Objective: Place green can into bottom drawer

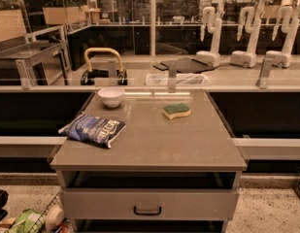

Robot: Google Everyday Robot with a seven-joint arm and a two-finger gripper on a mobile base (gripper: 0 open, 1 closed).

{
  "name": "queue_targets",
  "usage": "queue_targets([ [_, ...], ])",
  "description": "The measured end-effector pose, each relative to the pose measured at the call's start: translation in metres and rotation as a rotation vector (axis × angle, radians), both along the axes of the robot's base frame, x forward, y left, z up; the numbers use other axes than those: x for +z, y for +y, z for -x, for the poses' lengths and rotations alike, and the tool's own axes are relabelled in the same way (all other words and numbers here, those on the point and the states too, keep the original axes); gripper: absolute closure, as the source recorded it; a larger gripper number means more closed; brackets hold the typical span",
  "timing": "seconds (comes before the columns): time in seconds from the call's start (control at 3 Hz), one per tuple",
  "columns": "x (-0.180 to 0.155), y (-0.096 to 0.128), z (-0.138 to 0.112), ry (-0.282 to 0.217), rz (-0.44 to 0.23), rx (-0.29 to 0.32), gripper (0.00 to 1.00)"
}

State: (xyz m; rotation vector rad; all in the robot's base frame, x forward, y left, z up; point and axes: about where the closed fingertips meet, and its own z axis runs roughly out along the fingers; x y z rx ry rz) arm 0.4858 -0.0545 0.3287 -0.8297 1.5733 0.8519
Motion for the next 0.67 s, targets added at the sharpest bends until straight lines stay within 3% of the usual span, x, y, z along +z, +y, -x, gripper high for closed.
queue_targets([
  [0.33, -0.046, 0.018, -0.006, 0.061, -0.030, 0.038, 1.00],
  [0.67, -0.096, 0.043, -0.014, 0.074, -0.045, 0.093, 1.00],
])
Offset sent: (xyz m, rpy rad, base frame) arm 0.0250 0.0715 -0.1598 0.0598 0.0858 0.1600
